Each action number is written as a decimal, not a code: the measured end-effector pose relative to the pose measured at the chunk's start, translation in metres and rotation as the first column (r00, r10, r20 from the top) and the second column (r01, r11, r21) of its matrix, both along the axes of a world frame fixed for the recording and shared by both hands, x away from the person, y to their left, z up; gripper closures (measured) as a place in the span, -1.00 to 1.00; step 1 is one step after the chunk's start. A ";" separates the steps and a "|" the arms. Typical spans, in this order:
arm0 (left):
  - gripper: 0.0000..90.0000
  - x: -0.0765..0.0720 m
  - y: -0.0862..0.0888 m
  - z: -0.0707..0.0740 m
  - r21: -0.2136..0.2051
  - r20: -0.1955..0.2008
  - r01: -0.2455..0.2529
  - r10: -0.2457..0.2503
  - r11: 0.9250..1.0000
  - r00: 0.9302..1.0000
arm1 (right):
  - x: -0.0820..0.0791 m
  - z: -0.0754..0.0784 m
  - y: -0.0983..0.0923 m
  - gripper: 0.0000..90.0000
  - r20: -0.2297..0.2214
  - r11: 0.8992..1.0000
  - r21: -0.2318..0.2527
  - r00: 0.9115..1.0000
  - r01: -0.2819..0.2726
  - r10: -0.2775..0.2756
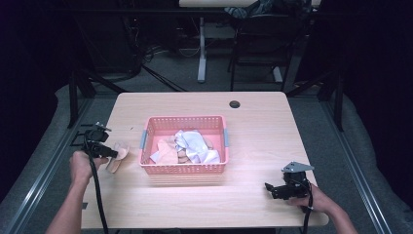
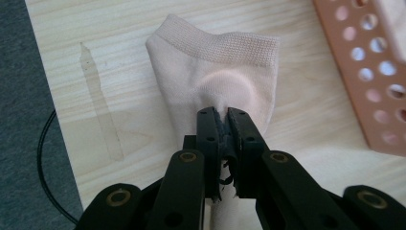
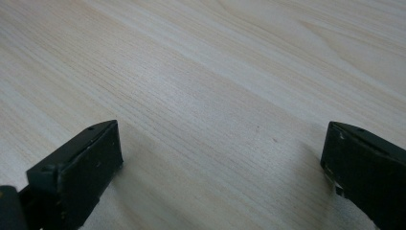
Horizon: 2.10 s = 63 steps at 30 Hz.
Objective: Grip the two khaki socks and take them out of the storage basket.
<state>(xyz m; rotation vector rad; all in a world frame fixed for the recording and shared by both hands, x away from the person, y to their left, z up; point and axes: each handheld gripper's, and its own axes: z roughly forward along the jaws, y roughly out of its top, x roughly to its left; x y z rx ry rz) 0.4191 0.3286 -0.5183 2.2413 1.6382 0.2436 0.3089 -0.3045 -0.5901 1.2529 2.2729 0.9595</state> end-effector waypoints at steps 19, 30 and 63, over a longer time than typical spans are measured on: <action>-0.24 -0.003 0.015 -0.005 -0.096 0.045 -0.097 0.102 0.991 0.994 | 0.000 0.000 0.000 -1.00 0.000 1.000 0.001 1.000 -0.001 0.001; -0.73 -0.012 -0.007 0.047 -0.125 0.175 0.000 0.022 0.992 0.984 | 0.000 0.000 0.000 -1.00 0.000 1.000 0.001 1.000 -0.001 0.001; -1.00 0.002 -0.137 0.042 -0.112 0.175 0.220 -0.198 0.969 0.964 | 0.000 0.000 0.000 -1.00 -0.002 1.000 0.000 1.000 -0.004 0.004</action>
